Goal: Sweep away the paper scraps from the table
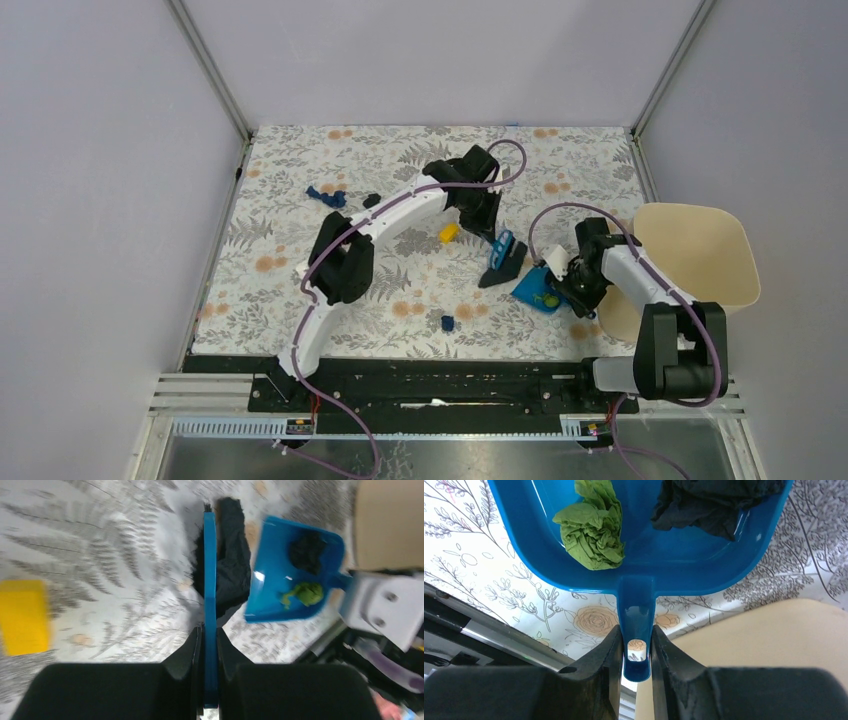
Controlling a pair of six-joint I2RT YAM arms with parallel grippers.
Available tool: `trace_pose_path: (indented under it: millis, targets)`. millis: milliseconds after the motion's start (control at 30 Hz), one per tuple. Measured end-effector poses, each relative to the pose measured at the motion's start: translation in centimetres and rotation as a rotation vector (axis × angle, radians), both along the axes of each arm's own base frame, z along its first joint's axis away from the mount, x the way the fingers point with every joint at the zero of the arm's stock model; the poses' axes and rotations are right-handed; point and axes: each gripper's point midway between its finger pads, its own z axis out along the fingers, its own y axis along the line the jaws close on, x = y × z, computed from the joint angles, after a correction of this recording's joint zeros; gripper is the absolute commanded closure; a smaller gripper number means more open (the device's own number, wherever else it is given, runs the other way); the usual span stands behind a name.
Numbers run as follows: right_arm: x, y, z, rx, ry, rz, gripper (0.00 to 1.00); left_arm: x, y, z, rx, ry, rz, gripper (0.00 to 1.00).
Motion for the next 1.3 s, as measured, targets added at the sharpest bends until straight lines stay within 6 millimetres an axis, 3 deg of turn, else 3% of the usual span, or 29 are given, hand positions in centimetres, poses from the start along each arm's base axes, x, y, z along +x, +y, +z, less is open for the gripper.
trace_pose_path:
  millis: [267, 533, 867, 1033, 1167, 1300]
  targets:
    - [0.0, 1.0, -0.8, 0.044, 0.027, 0.008, 1.00, -4.8, -2.4, -0.6, -0.194, 0.205, -0.065, 1.00]
    - [-0.9, 2.2, -0.4, 0.112, -0.018, 0.021, 1.00, -4.8, -1.8, 1.9, -0.214, 0.160, -0.018, 1.00]
    - [-1.7, 4.6, -0.1, 0.222, -0.053, 0.073, 1.00, -4.8, 1.7, 5.9, -0.181, -0.008, 0.056, 1.00]
    - [-2.0, 4.8, -0.1, 0.218, -0.050, 0.112, 1.00, -6.2, 5.4, 5.5, -0.066, -0.050, 0.085, 1.00]
    - [-2.9, 5.0, -0.1, 0.203, -0.035, 0.164, 1.00, -8.1, 10.2, 5.0, 0.122, -0.076, 0.109, 1.00]
    - [-3.8, 6.0, -0.1, 0.180, -0.016, 0.258, 1.00, -10.1, 14.0, 5.6, 0.244, -0.094, 0.115, 1.00]
